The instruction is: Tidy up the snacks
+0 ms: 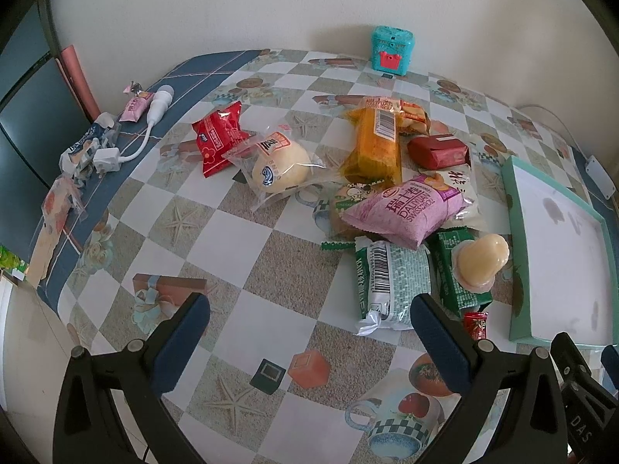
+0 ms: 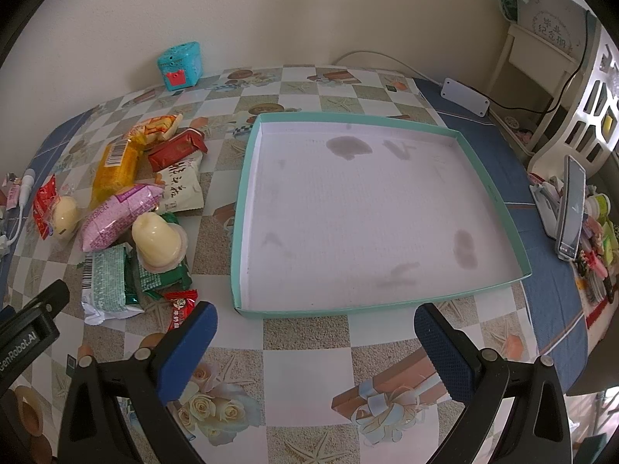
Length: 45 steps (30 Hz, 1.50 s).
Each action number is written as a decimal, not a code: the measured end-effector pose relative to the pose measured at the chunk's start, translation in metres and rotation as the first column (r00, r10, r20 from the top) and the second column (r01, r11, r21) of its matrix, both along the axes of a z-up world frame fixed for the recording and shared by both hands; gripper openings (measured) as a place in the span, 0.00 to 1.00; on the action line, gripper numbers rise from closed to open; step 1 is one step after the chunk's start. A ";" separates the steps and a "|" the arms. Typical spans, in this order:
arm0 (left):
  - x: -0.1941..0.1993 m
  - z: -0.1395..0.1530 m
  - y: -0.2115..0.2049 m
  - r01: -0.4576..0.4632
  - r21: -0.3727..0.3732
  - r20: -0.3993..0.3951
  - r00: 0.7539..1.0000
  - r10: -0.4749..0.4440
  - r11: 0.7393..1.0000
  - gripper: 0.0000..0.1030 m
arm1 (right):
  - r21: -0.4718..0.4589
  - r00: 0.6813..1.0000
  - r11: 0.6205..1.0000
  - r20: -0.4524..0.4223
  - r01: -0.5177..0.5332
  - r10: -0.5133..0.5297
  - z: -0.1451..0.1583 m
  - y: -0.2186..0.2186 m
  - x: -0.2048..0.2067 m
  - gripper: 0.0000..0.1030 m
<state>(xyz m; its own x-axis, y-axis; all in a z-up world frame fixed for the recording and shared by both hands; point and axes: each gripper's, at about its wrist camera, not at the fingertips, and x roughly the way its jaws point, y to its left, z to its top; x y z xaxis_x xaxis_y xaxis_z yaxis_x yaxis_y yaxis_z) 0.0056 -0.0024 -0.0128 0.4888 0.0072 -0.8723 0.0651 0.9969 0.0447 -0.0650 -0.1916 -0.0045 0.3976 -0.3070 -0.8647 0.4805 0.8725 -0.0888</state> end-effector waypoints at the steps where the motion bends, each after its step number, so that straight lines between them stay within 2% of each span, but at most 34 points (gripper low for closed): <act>1: 0.000 0.000 0.000 0.000 0.000 -0.001 1.000 0.000 1.000 1.00 | 0.000 1.000 1.000 0.000 -0.001 0.001 0.000 0.000 0.000 1.00; 45: 0.001 -0.002 0.008 -0.014 -0.024 -0.017 1.000 0.014 1.000 1.00 | 0.010 1.000 1.000 -0.014 -0.002 0.002 -0.002 0.000 -0.001 1.00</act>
<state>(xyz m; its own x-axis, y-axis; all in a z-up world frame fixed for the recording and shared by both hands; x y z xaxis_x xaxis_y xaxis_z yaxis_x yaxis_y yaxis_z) 0.0061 0.0053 -0.0147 0.4743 -0.0075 -0.8803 0.0517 0.9985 0.0193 -0.0660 -0.1919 -0.0070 0.3863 -0.2979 -0.8729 0.4779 0.8741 -0.0868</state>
